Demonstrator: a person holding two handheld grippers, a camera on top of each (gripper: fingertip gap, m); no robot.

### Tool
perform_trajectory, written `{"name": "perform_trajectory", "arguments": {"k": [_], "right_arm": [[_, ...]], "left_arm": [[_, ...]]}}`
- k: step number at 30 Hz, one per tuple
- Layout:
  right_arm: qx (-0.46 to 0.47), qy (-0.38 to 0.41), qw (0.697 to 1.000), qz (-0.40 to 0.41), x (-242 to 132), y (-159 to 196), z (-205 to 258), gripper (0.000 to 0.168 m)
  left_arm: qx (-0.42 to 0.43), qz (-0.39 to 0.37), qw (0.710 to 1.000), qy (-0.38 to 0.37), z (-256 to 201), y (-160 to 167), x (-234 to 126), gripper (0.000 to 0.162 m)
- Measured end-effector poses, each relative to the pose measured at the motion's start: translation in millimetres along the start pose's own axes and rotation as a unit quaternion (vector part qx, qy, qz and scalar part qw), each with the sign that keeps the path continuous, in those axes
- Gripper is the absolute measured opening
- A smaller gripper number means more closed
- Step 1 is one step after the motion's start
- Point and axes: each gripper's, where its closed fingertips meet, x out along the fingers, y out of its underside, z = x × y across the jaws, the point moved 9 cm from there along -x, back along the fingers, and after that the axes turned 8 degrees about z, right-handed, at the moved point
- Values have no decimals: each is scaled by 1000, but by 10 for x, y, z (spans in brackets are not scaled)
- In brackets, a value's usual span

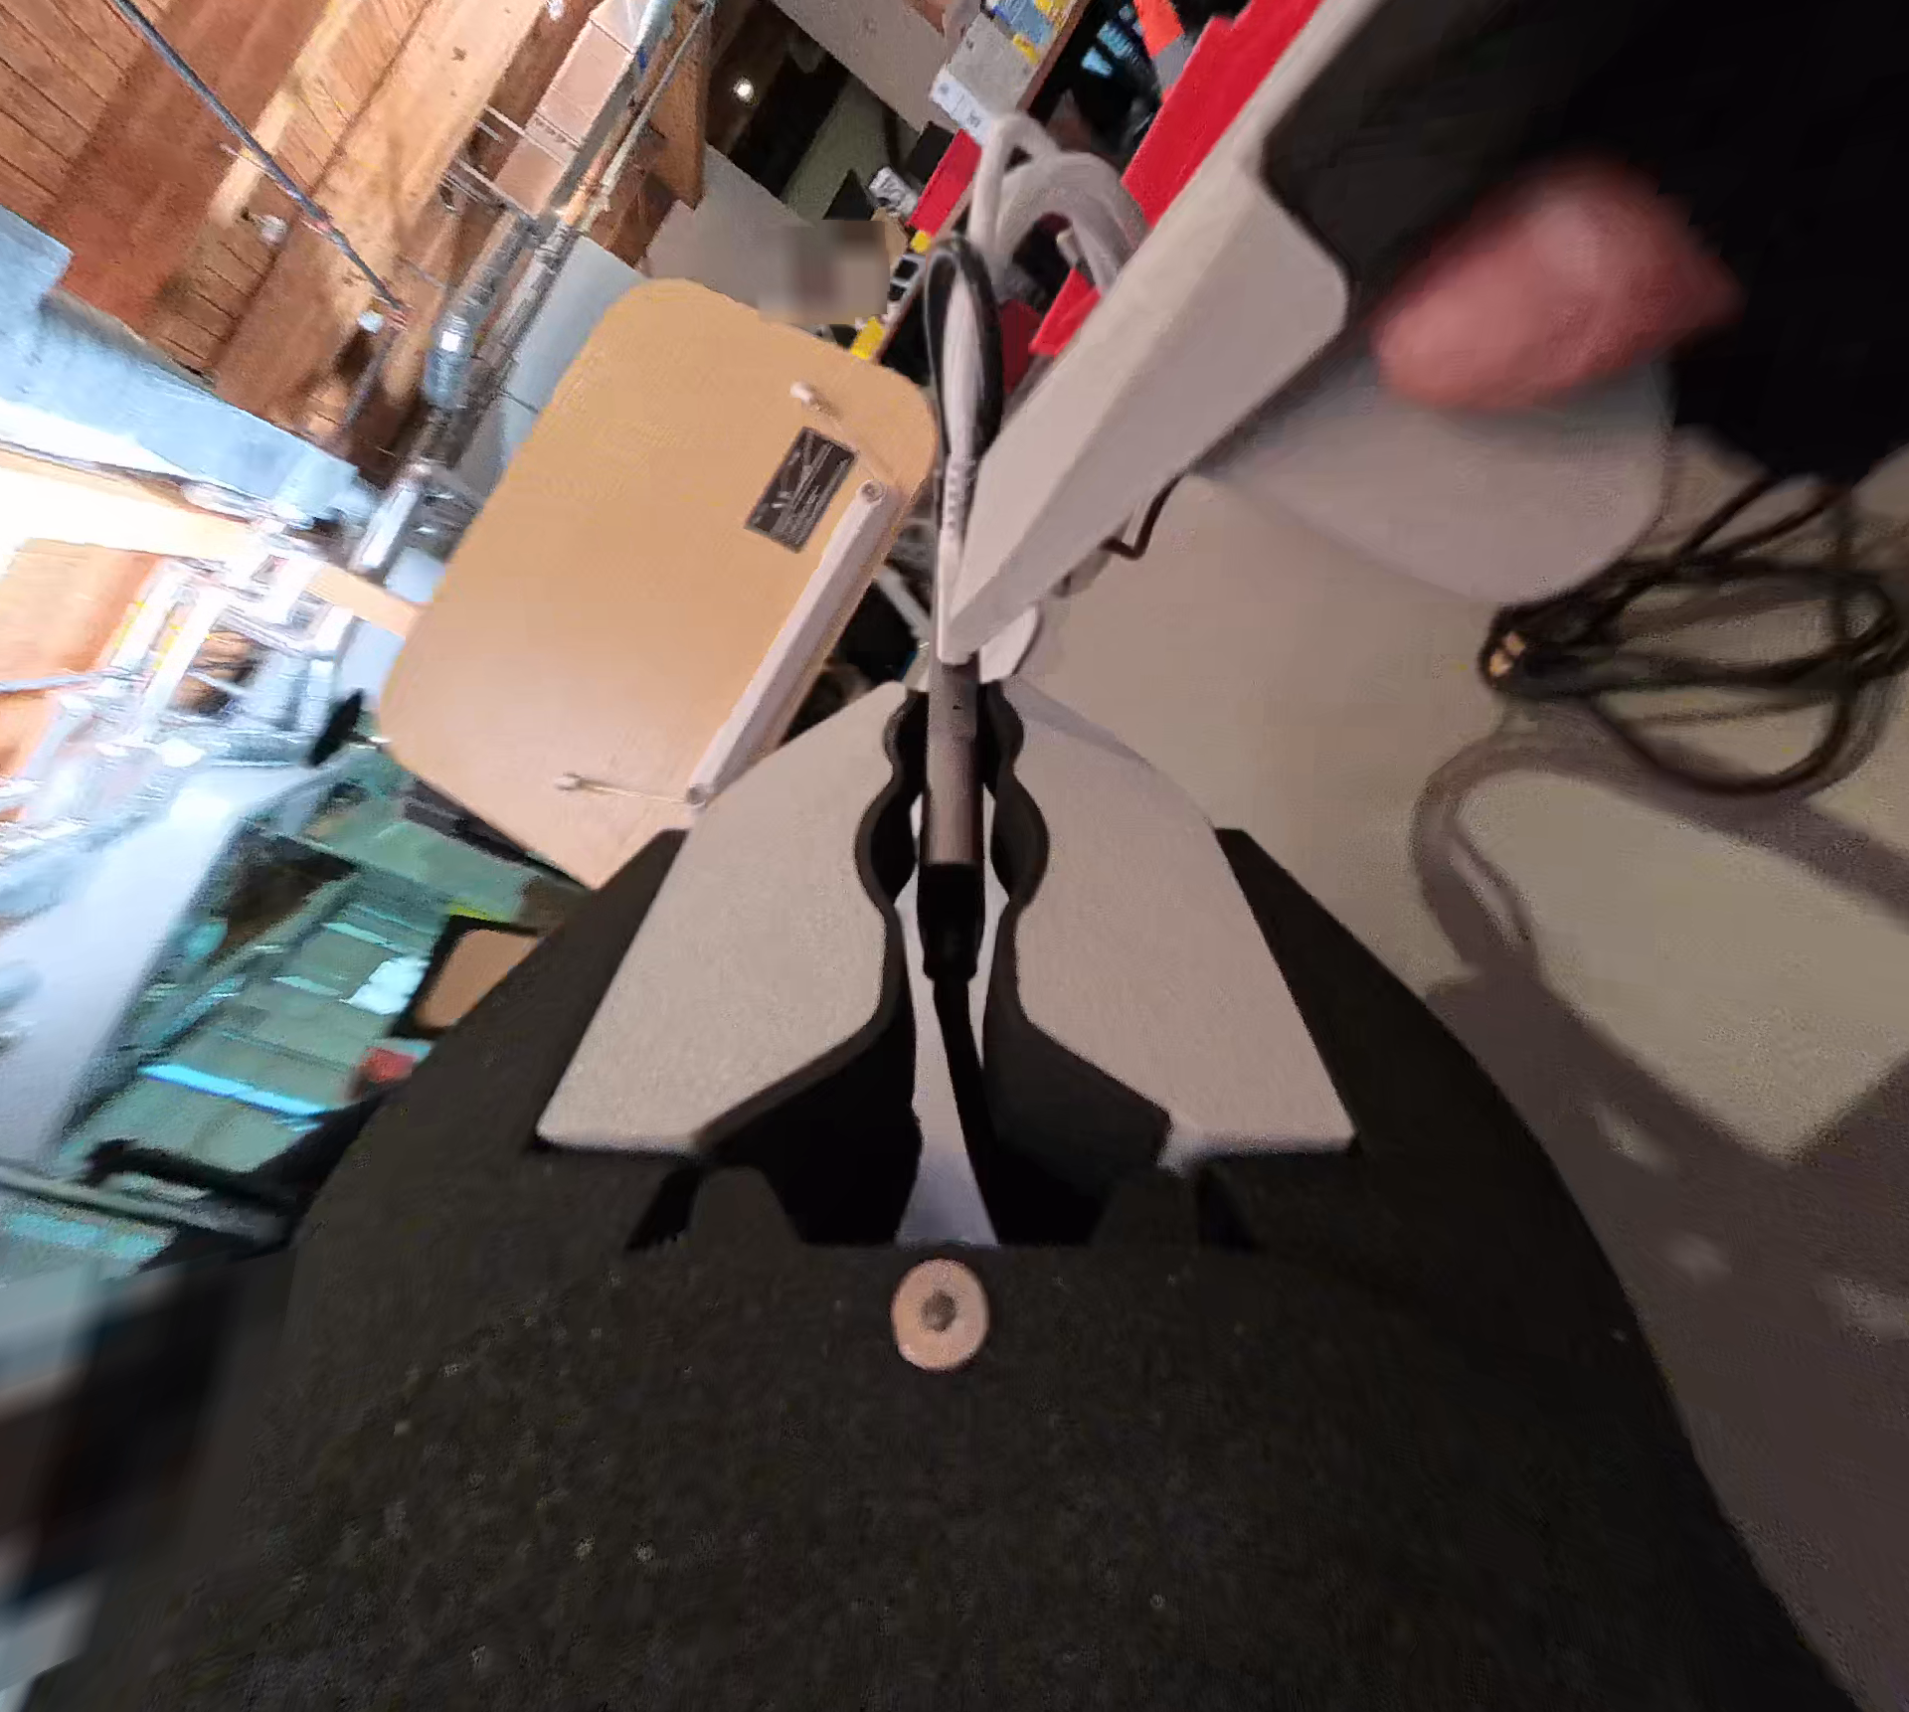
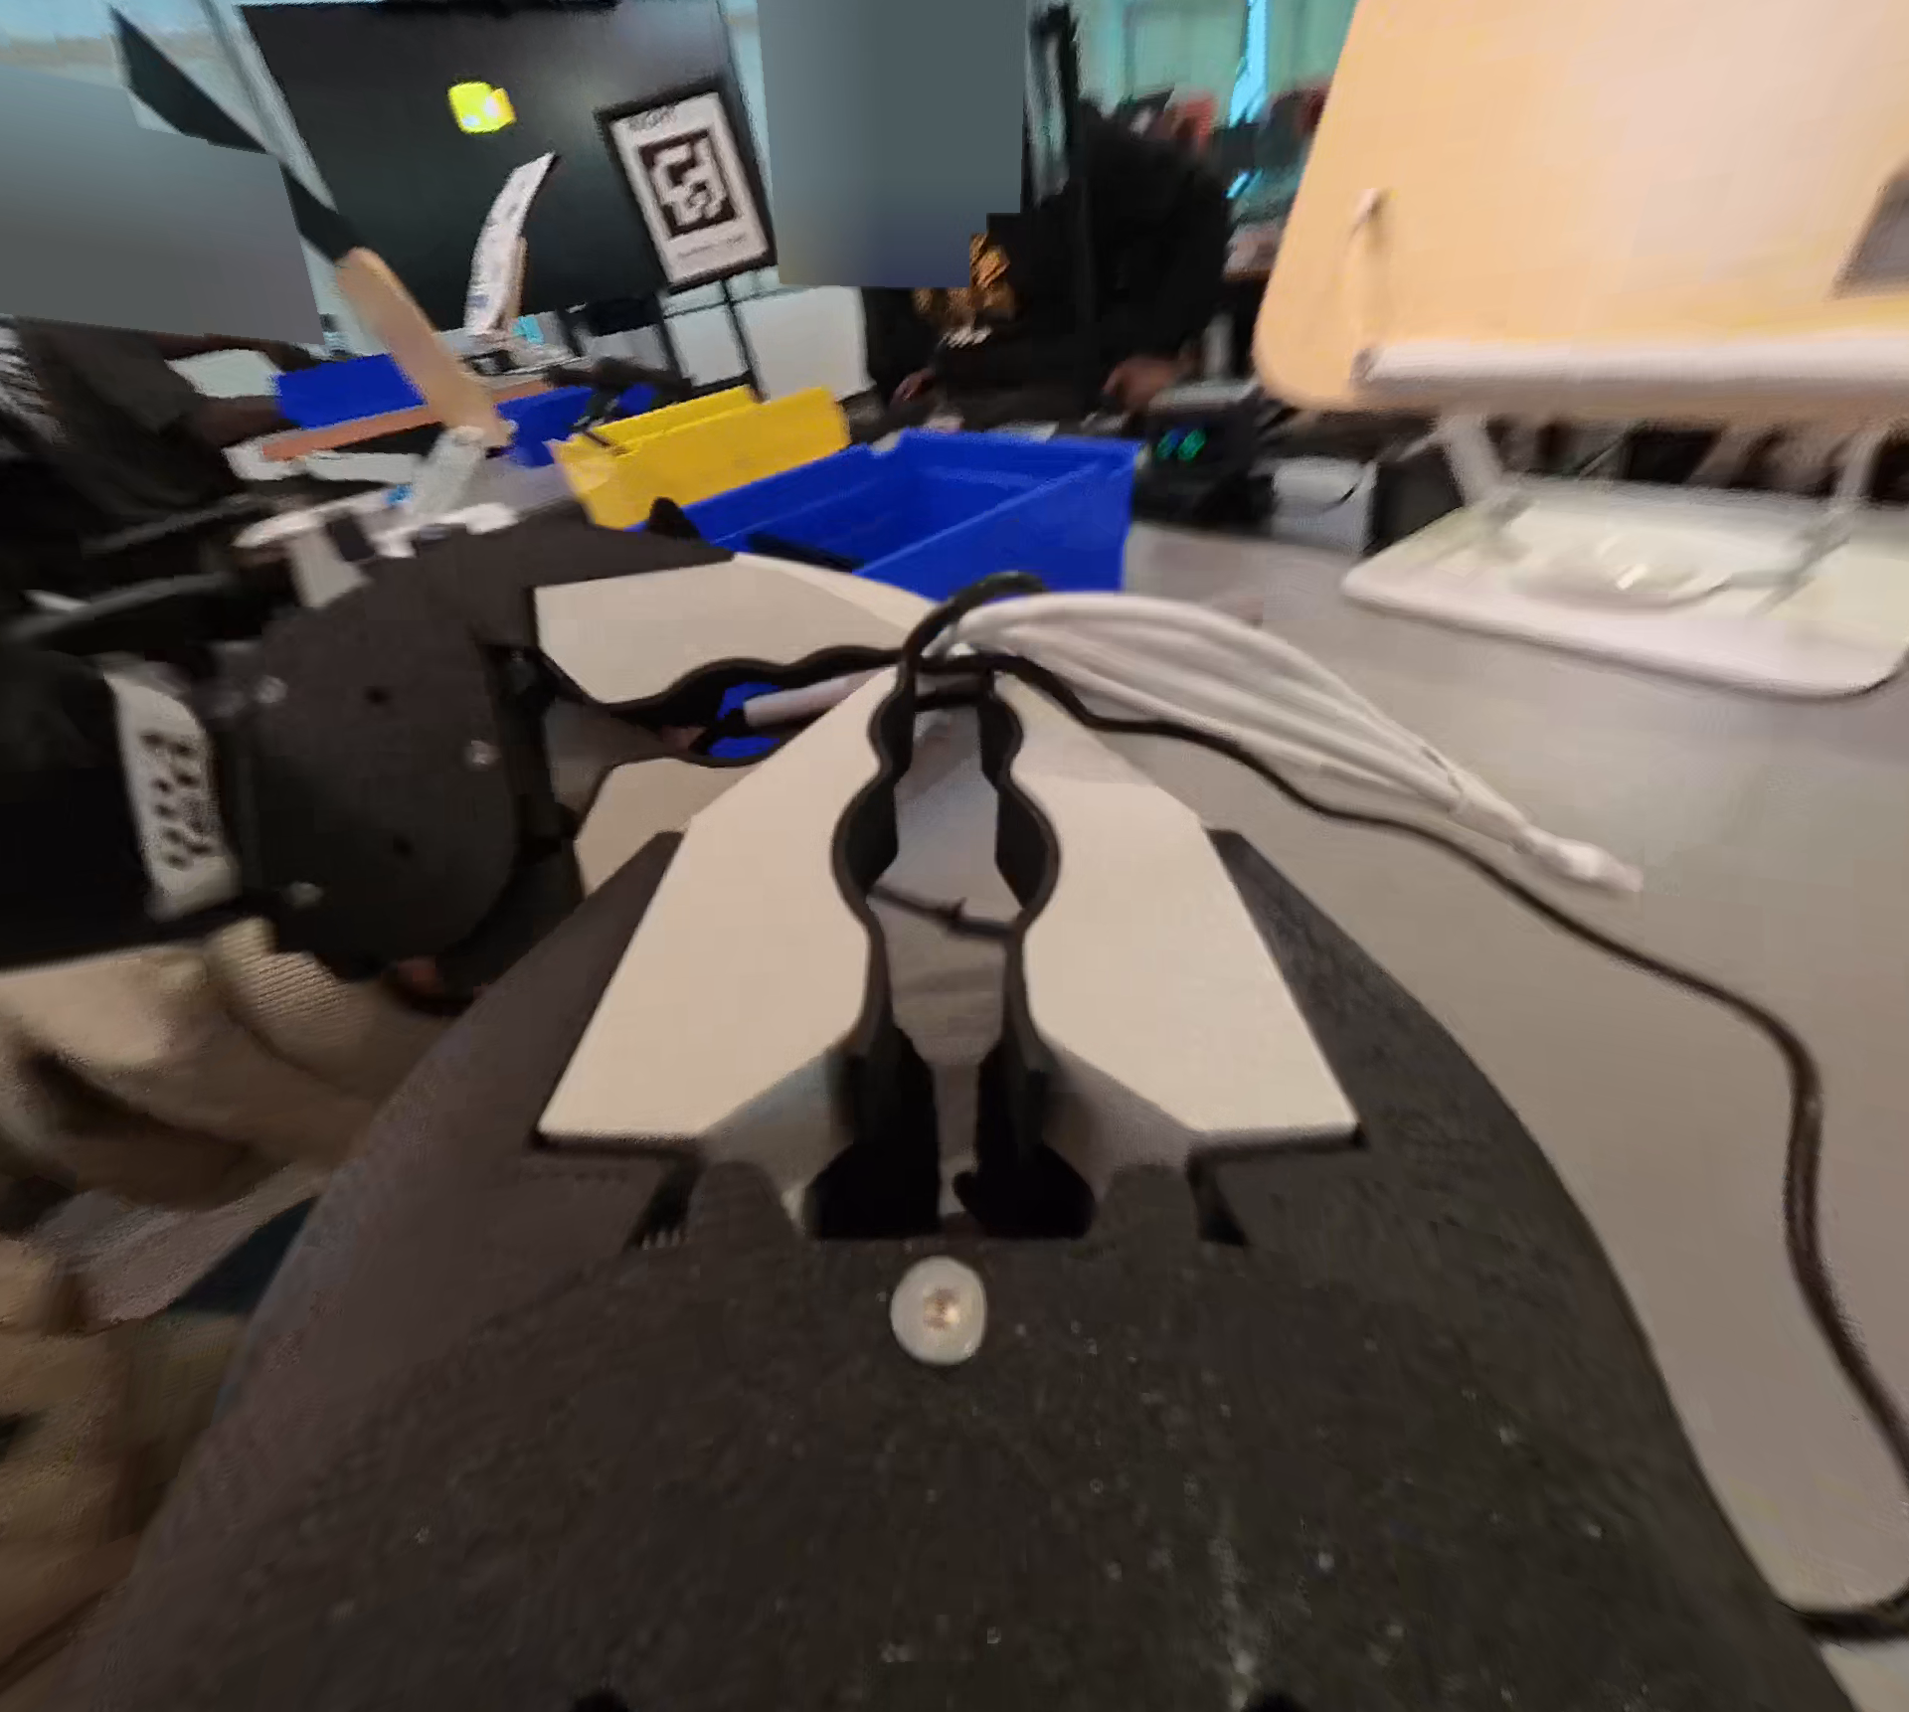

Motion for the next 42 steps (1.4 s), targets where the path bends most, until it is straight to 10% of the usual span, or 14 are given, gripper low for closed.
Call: {"name": "perform_trajectory", "arguments": {"k": [8,12,20,42], "right_arm": [[-142,-134,978,75,-445,-205,77,15],[-93,1,995,37,-599,-488,-304,14],[-33,-5,979,199,-186,-47,-233,23],[-60,72,952,293,-161,-3,-103,9]], "left_arm": [[87,34,995,-18,-3,109,69,10],[149,18,988,-28,-87,136,58,9],[229,-3,973,-44,-319,24,1,9],[223,44,974,-19,-415,39,79,10]]}}
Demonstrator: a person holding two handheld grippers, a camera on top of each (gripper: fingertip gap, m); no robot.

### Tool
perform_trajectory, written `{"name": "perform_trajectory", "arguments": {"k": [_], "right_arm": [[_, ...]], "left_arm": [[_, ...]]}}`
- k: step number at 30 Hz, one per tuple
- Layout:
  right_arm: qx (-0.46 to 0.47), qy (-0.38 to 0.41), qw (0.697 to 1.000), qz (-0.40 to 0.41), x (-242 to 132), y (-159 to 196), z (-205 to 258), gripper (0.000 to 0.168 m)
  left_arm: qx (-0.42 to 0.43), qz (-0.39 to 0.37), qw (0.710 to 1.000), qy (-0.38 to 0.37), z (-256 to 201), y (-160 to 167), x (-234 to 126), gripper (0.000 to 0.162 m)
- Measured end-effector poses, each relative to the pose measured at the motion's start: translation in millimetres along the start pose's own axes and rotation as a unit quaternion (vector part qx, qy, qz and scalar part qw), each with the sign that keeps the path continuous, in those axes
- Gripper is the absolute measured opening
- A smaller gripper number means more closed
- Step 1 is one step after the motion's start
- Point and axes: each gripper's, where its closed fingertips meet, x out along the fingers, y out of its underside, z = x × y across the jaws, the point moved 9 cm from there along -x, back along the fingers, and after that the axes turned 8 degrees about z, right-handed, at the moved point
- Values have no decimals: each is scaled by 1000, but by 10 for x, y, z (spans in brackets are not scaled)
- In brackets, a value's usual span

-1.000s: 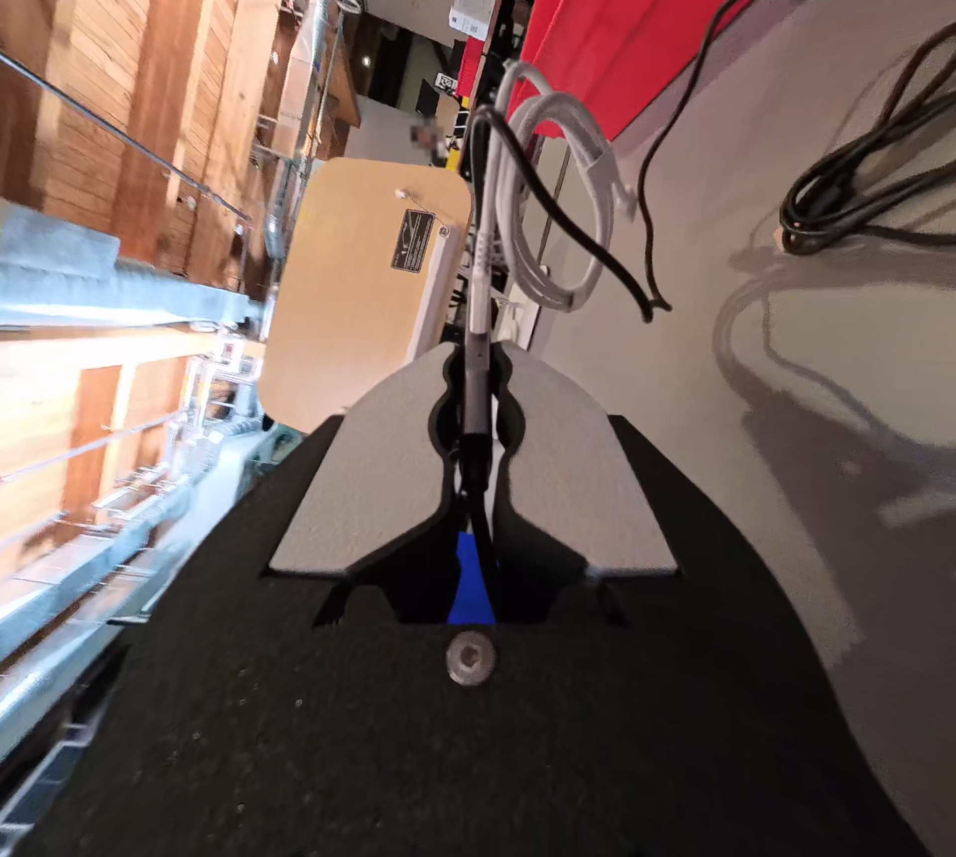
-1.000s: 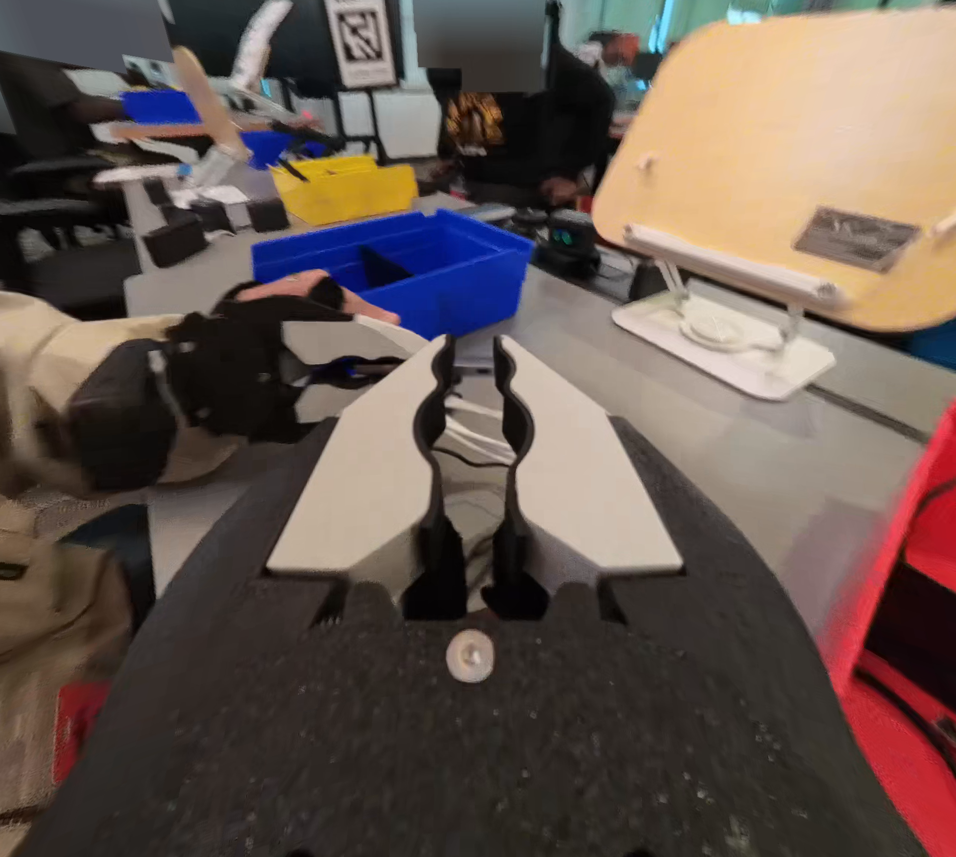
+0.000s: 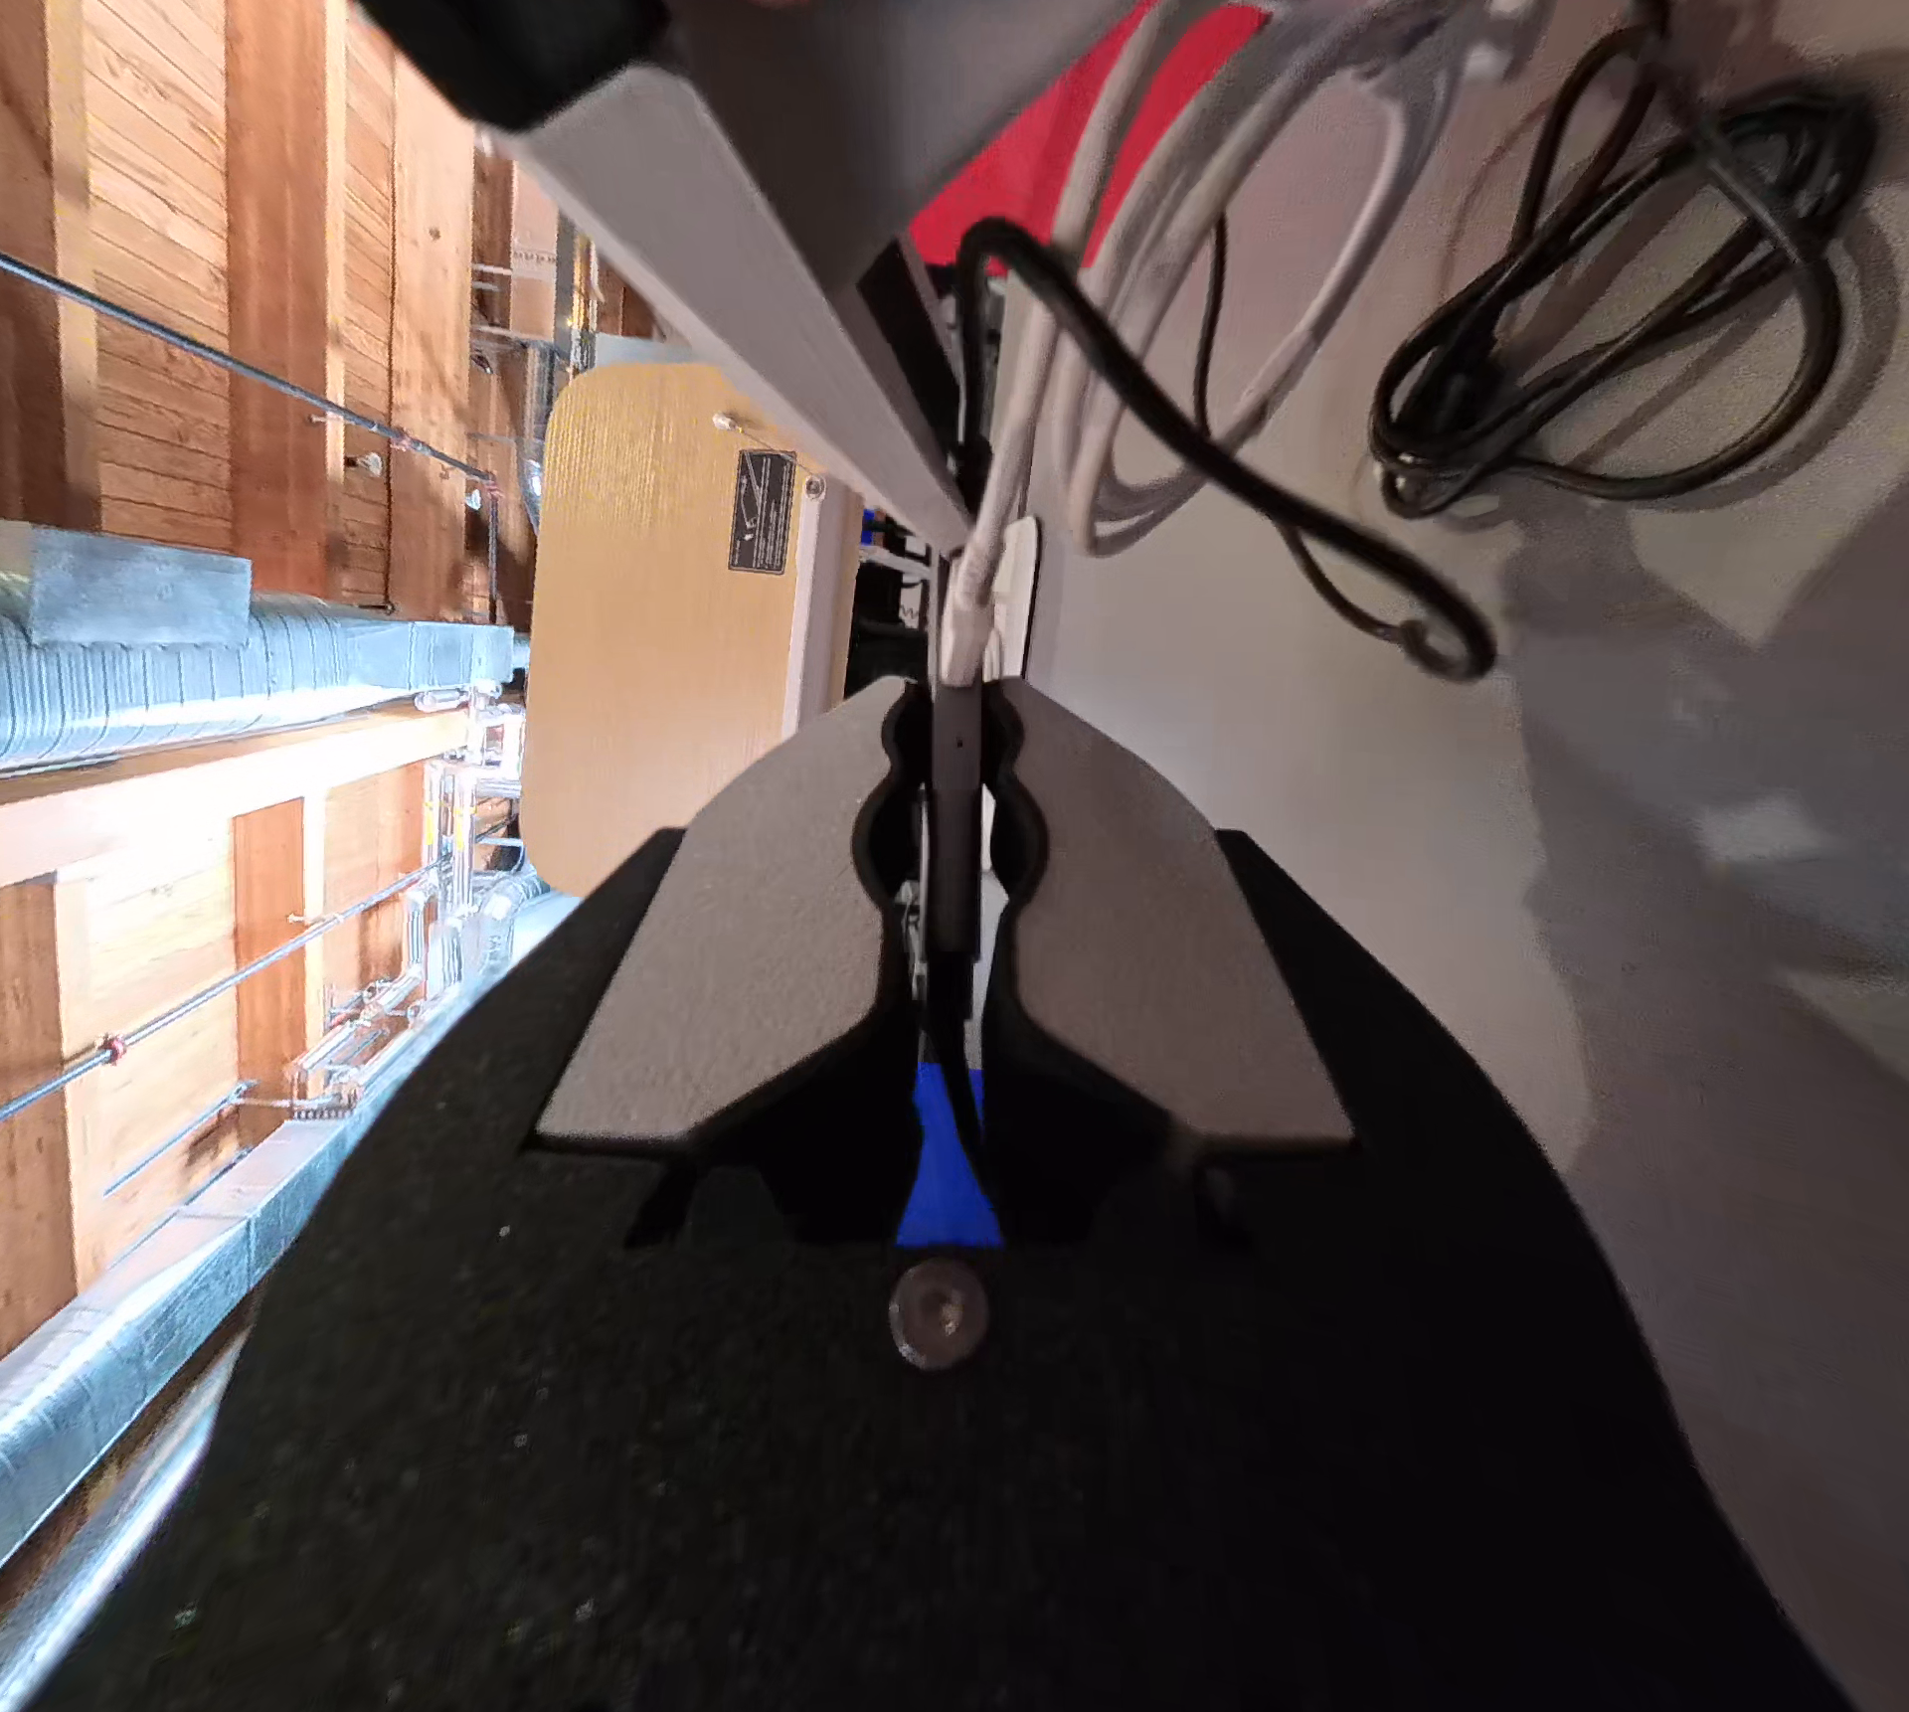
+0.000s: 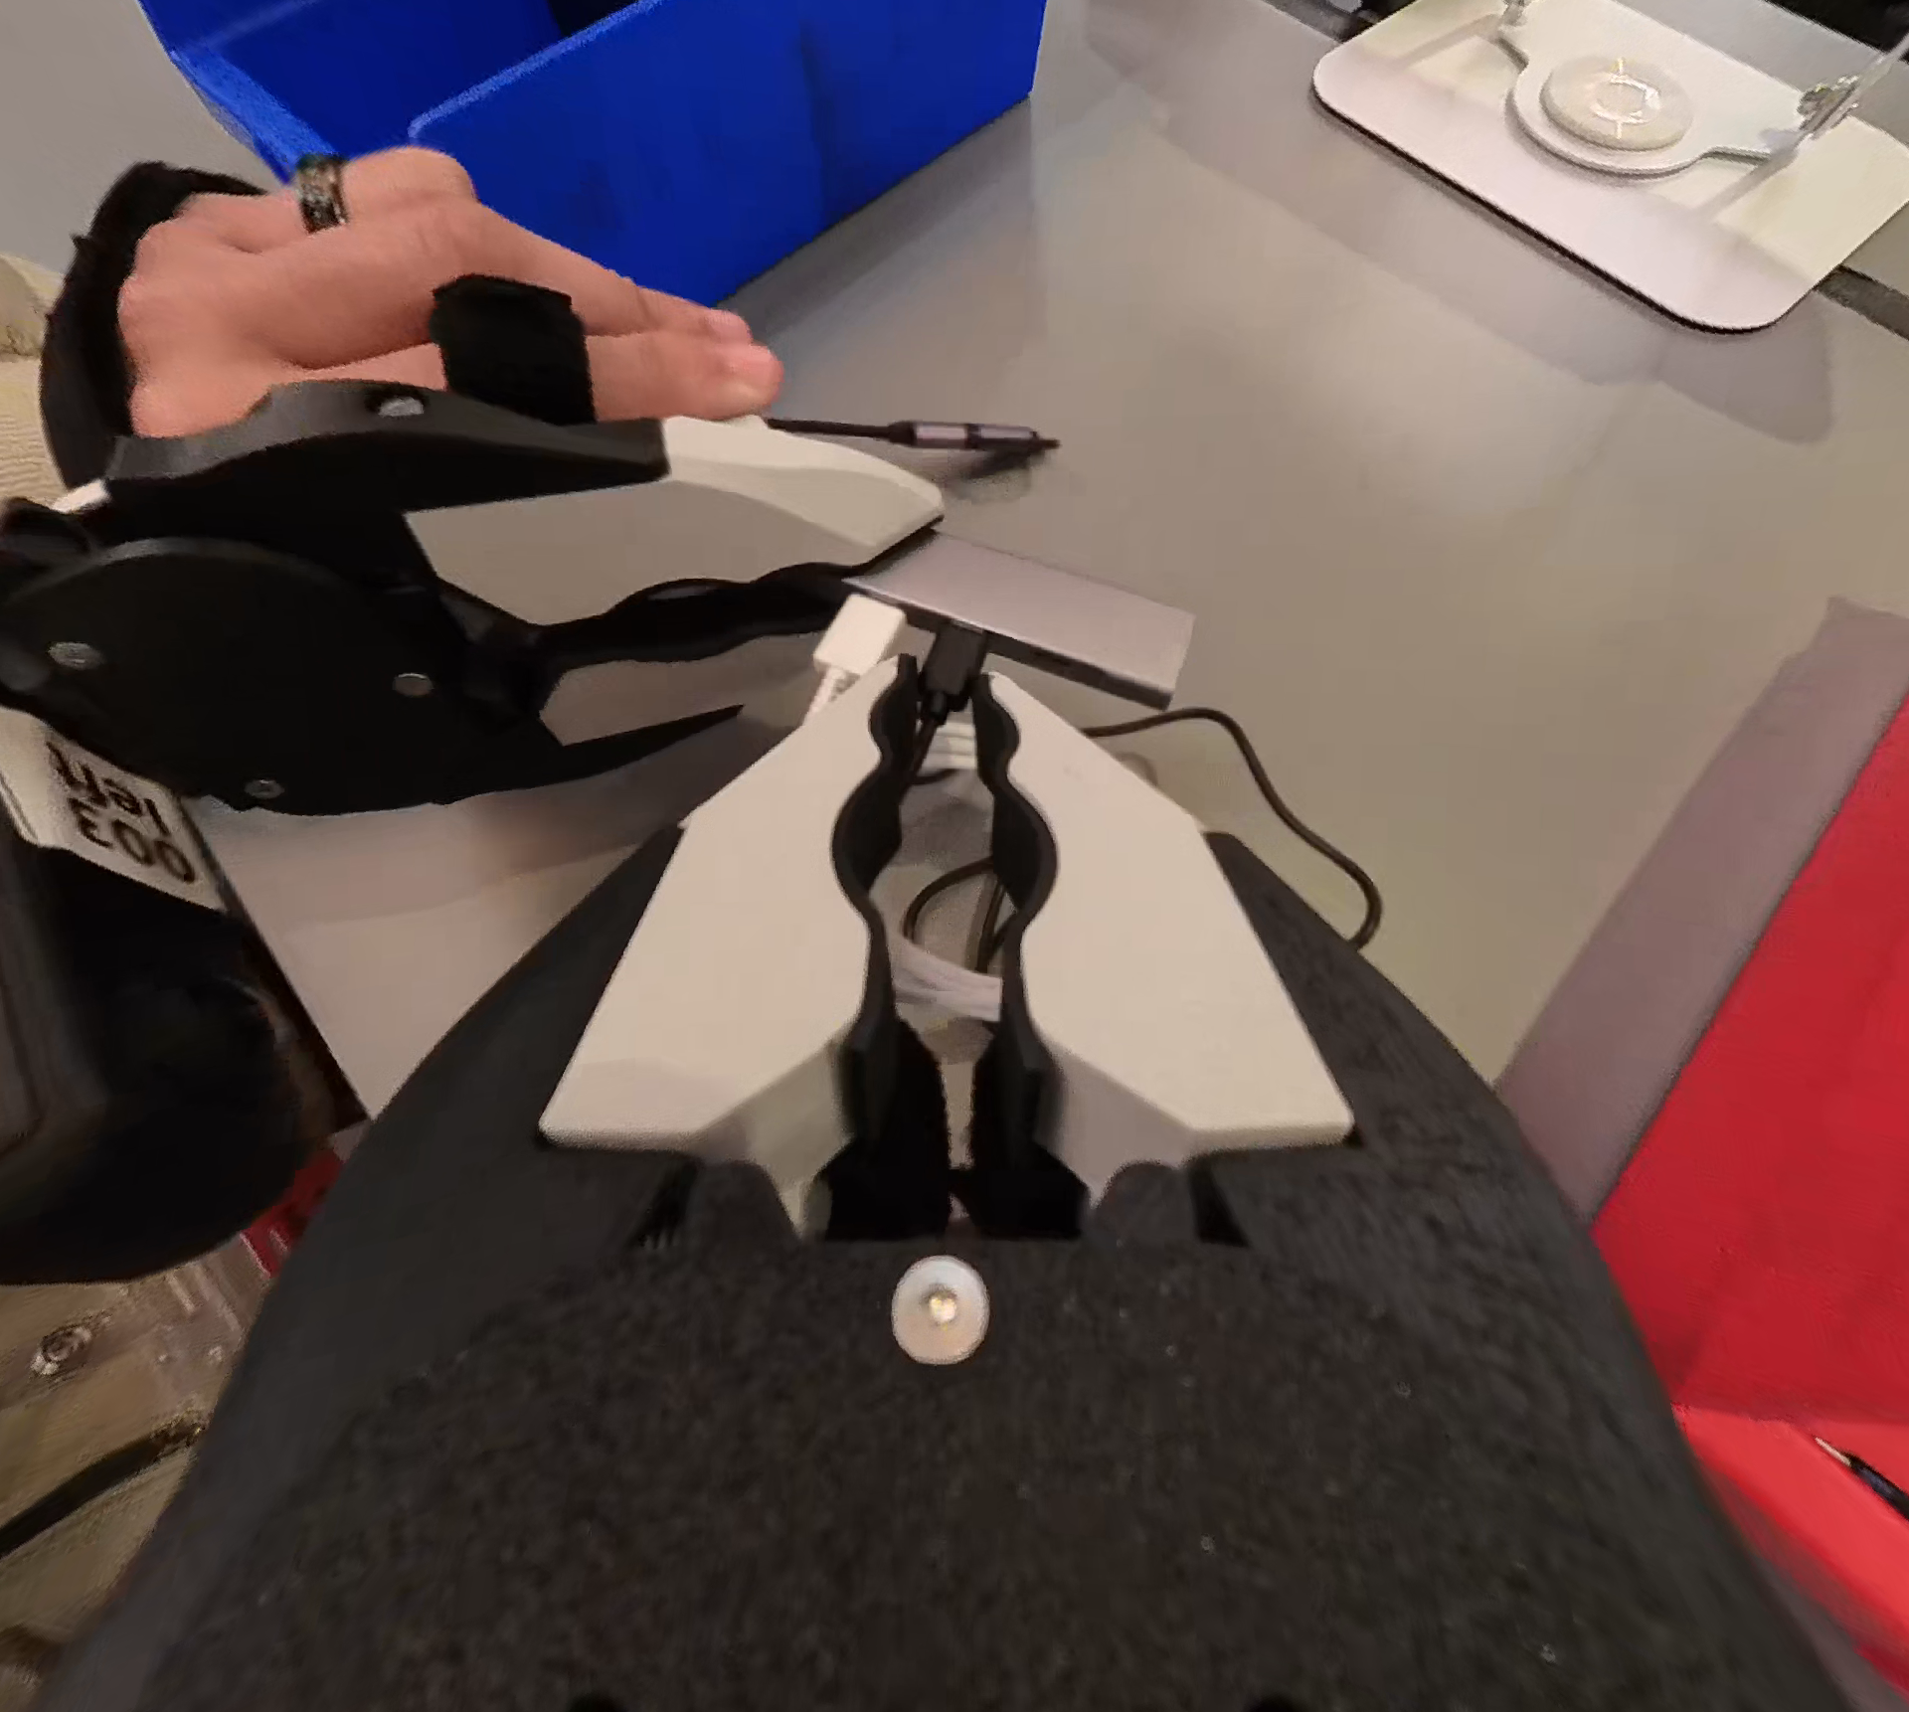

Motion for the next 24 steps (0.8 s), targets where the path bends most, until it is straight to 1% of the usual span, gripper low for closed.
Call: {"name": "perform_trajectory", "arguments": {"k": [3,5,8,10,13,15,17,20,22,23,24], "right_arm": [[-1,-4,1000,15,-27,6,23,9],[11,-7,1000,-2,-10,10,-15,9],[2,-1,1000,-23,53,42,-59,9],[-29,15,999,-42,77,50,-58,8],[-53,22,996,-66,50,43,-69,8],[-75,26,994,-77,8,32,-76,8],[-98,34,991,-85,-28,20,-65,9],[-134,48,987,-77,-25,28,-27,9],[-124,41,989,-76,11,38,-22,9],[-110,37,990,-75,29,37,-28,10],[-105,40,990,-82,34,33,-25,12]], "left_arm": [[9,-1,1000,-2,-27,-11,10,10],[-6,-8,1000,15,-6,-5,6,9],[-79,-10,993,83,36,14,6,12],[-145,-15,980,133,75,37,3,19],[-248,-26,944,216,142,91,27,28],[-312,-39,911,265,181,130,50,31],[-372,-49,873,312,200,158,76,33],[-435,-62,828,348,237,196,91,29],[-469,-55,804,361,265,239,112,25],[-475,-42,799,366,258,248,128,25],[-477,-31,803,356,256,258,136,25]]}}
